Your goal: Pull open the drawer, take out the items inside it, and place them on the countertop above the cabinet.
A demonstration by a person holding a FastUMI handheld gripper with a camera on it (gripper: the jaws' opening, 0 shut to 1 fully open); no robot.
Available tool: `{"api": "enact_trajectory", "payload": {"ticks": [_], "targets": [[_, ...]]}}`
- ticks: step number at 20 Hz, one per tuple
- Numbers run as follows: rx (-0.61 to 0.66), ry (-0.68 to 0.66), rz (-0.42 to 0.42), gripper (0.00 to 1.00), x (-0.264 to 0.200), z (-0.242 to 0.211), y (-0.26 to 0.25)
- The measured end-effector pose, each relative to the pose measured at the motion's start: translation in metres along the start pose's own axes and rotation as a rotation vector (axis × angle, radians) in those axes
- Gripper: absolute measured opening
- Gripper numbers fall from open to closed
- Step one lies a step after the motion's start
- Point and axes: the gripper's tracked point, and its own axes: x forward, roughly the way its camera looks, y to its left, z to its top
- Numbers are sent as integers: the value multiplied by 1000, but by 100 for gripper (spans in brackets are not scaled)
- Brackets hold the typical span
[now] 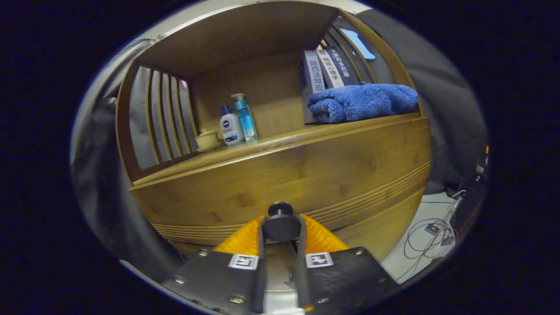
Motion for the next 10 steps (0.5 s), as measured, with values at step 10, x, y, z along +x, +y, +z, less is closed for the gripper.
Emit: {"api": "enact_trajectory", "payload": {"ticks": [10], "targets": [[-43, 35, 8, 24, -84, -16, -12]]}}
